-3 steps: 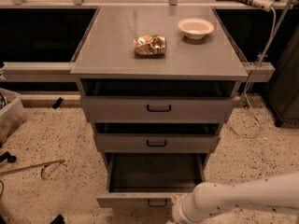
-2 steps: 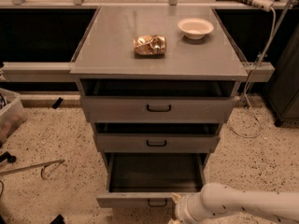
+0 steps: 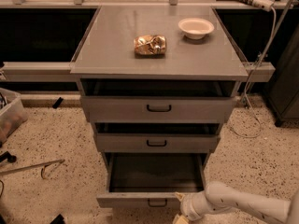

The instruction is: Close bottom drawer

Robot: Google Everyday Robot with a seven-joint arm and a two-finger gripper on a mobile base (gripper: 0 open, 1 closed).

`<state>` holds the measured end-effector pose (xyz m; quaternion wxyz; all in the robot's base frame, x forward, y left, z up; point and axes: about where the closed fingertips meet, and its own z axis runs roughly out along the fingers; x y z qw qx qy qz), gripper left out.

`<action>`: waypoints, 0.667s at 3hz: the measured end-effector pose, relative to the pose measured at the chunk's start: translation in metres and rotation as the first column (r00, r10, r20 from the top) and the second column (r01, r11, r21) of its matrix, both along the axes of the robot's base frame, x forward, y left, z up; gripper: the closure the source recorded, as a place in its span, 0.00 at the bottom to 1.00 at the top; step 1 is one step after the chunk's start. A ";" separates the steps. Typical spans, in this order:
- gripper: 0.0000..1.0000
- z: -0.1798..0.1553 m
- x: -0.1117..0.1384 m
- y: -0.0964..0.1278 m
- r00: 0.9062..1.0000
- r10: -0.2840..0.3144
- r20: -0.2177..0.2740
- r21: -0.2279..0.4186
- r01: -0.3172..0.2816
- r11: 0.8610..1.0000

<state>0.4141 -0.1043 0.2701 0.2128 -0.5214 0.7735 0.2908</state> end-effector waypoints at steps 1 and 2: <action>0.00 -0.048 0.015 -0.007 1.000 0.015 -0.014 -0.014 -0.015 1.000; 0.00 -0.043 0.012 -0.010 1.000 0.004 -0.017 -0.021 -0.004 1.000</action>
Offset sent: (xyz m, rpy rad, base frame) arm 0.0095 -0.0050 -0.0396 -0.0135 0.0148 0.0222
